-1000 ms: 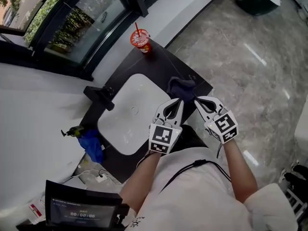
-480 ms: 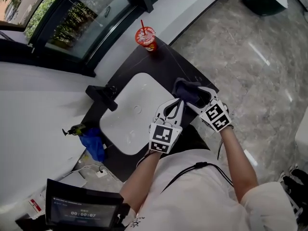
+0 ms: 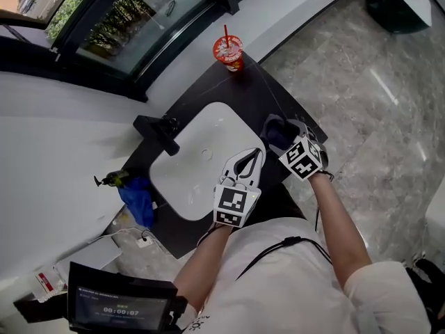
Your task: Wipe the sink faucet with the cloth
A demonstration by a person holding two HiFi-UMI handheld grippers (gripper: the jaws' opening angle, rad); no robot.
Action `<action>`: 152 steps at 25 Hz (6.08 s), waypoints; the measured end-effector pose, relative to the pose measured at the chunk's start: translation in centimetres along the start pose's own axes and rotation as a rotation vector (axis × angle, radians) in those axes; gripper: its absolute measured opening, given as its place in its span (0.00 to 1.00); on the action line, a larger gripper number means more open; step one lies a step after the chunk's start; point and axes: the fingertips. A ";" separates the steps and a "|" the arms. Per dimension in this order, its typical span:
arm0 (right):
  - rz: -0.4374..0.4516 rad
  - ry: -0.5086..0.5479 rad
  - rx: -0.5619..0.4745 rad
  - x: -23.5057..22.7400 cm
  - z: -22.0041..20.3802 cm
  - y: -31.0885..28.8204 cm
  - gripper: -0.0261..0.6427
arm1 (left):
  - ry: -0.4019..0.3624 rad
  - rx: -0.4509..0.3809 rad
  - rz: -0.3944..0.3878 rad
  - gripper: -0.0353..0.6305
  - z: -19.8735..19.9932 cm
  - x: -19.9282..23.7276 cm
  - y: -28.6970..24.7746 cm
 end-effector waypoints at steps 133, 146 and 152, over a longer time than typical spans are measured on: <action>0.732 0.646 -0.305 17.2 35.5 -20.0 0.21 | 0.081 -0.276 0.772 0.04 5.2 16.8 23.5; 0.992 0.574 -0.159 19.7 29.0 -13.8 0.21 | 0.081 -0.286 0.755 0.04 5.7 16.6 22.9; 1.117 0.519 -0.101 20.5 25.9 -9.1 0.21 | 0.079 -0.288 0.732 0.04 5.8 16.1 22.0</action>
Point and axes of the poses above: the fingertips, and each gripper's own axes: y backward along the fingers, x to its left, z out of its top, and after that the axes turned 15 degrees about -x, right-handed
